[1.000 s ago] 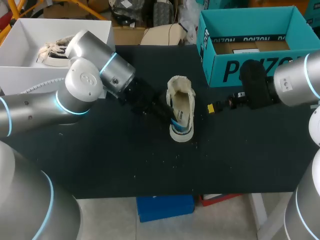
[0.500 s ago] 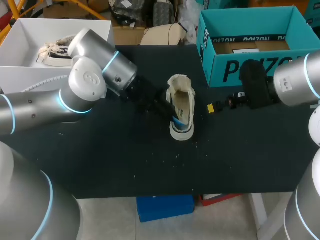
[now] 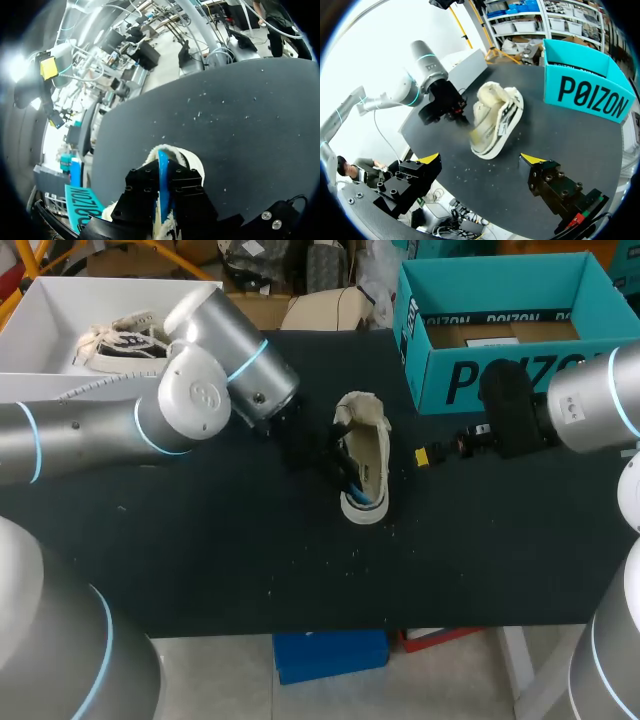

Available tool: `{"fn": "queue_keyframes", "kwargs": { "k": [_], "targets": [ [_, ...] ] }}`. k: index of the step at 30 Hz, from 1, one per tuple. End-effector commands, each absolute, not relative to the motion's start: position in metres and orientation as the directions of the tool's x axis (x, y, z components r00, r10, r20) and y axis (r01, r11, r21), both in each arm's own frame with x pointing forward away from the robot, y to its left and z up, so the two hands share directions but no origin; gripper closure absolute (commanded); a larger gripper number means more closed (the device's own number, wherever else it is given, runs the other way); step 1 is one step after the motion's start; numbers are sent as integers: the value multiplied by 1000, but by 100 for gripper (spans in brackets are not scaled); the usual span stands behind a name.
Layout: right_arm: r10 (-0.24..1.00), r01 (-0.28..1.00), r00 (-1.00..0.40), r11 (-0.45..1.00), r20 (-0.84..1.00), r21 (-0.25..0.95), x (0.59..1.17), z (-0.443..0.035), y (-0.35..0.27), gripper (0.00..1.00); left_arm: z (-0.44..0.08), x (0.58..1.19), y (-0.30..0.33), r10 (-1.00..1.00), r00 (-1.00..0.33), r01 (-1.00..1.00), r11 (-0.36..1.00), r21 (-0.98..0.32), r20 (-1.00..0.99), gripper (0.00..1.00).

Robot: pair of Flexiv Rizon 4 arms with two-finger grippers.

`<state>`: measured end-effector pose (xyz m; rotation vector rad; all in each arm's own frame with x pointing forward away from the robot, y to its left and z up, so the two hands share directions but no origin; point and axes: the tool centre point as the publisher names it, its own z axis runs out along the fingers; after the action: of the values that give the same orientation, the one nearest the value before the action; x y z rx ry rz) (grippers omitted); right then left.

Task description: Take the shoe out of the shoebox, open the shoe tongue, remove and reinsert the insole, then place the shoe into the shoebox

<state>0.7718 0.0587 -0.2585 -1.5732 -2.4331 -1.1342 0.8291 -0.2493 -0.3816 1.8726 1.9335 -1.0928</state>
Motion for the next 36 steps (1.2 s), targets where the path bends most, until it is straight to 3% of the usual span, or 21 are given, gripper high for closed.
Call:
{"fn": "queue_keyframes", "kwargs": {
  "k": [1,6,9,12,17,20,22,23,33,36],
  "targets": [
    [781,802,-487,224,391,553,772,-258,59,0,-381,831,-254,774,-145,933,-100,-345,-616,64],
    [781,802,-487,224,391,553,772,-258,59,0,-377,829,-252,775,-144,934,-100,-344,-615,51],
    [781,802,-487,224,391,553,772,-258,59,0,-370,825,-246,779,-131,936,-107,-336,-613,34],
    [781,802,-487,224,391,553,772,-258,59,0,-365,824,-237,792,-121,943,-96,-319,-599,34],
    [781,802,-487,224,391,553,772,-258,59,0,-367,827,-230,846,-97,964,-52,-262,-524,56],
    [781,802,-487,224,391,553,772,-258,59,0,-368,828,-229,875,-76,973,-39,-226,-478,76],
    [781,802,-487,224,391,553,772,-258,59,0,-368,829,-228,898,-55,981,-33,-193,-437,96],
    [781,802,-487,224,391,553,772,-258,59,0,-369,829,-228,907,-48,983,-31,-180,-419,100],
    [781,802,-487,224,391,553,772,-258,59,0,-377,836,-227,962,-4,994,-25,-103,-273,100],
    [781,802,-487,224,391,553,772,-258,59,0,-380,837,-229,965,-3,995,-25,-100,-263,96]
  ]
}}
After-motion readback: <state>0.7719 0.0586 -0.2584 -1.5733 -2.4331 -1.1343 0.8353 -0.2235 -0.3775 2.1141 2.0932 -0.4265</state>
